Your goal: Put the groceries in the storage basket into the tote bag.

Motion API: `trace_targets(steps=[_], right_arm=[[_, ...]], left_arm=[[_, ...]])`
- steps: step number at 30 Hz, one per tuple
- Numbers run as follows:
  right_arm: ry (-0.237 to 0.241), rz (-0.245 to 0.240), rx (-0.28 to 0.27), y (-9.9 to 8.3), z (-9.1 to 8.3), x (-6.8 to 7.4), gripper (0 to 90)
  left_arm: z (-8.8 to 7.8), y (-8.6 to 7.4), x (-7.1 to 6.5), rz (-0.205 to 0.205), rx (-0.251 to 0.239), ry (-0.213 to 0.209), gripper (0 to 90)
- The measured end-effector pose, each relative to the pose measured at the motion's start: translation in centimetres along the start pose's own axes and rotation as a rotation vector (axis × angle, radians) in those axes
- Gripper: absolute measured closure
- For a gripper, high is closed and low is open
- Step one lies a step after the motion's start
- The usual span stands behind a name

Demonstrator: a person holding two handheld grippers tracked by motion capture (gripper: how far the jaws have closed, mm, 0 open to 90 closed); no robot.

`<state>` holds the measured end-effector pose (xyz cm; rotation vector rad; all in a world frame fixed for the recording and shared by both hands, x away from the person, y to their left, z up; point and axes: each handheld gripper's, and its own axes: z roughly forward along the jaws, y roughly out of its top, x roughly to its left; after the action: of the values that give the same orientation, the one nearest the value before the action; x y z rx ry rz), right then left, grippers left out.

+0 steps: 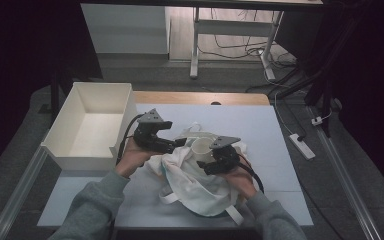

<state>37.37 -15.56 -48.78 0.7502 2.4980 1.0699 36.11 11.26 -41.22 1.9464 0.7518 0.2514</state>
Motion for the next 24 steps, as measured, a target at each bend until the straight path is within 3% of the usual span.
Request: trace_targets(steps=[6, 11, 19, 24], right_arm=[[-0.001, 0.026, 0.004, -0.51, 0.16, -0.53, 22.6], [-0.024, 0.012, 0.054, -0.74, 0.04, -0.96, 22.3], [-0.011, -0.005, 0.047, -0.90, -0.02, -0.99, 21.5], [-0.004, -0.017, 0.036, -0.57, -0.34, -0.55, 13.1]], left_arm=[[0.18, -0.22, 0.00, 0.002, 0.015, -0.001, 15.8], [0.05, -0.35, 0.04, 0.001, 0.015, 0.002, 16.0], [0.11, -0.46, 0.06, 0.003, 0.020, 0.002, 16.1], [0.65, -0.59, -0.05, 0.016, 0.042, 0.002, 16.0]])
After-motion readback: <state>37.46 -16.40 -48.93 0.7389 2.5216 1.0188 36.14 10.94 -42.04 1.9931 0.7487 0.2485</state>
